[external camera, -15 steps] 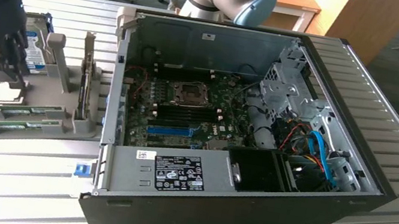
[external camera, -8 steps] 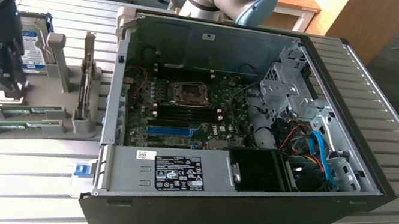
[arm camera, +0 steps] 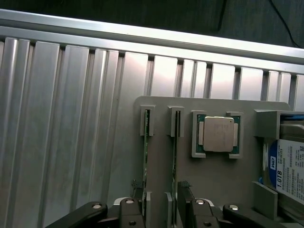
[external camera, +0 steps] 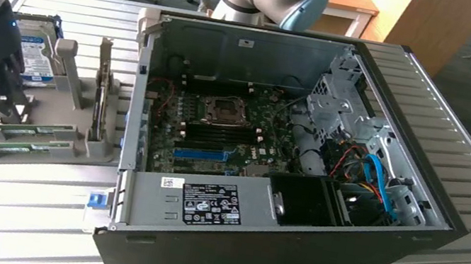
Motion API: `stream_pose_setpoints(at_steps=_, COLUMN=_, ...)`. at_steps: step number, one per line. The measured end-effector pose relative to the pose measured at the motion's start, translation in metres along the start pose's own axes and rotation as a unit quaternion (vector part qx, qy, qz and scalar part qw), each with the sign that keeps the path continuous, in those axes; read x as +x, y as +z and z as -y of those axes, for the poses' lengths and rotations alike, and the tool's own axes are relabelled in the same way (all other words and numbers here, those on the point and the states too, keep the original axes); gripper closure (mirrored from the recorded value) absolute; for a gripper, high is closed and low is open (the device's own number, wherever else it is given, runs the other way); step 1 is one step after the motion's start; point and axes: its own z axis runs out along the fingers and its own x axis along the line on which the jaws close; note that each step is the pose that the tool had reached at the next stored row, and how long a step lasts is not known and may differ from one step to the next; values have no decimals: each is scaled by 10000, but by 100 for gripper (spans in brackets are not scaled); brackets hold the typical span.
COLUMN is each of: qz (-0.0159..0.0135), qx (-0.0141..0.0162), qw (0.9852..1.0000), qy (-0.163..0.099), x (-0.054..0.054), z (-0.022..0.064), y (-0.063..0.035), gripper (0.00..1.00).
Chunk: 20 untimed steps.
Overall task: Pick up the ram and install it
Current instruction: 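Pick up the ram and move it above insertion slot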
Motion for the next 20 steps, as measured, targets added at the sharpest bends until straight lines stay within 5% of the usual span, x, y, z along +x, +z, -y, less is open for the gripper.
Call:
stream_pose_setpoints(at_steps=6, qz=1, qx=2, qw=10000, qy=0, x=0, z=0, y=7, gripper=58)
stream_pose_setpoints(at_steps=20, qz=0, qx=1, qw=10000, qy=0, x=15, z=6, y=252, gripper=58)
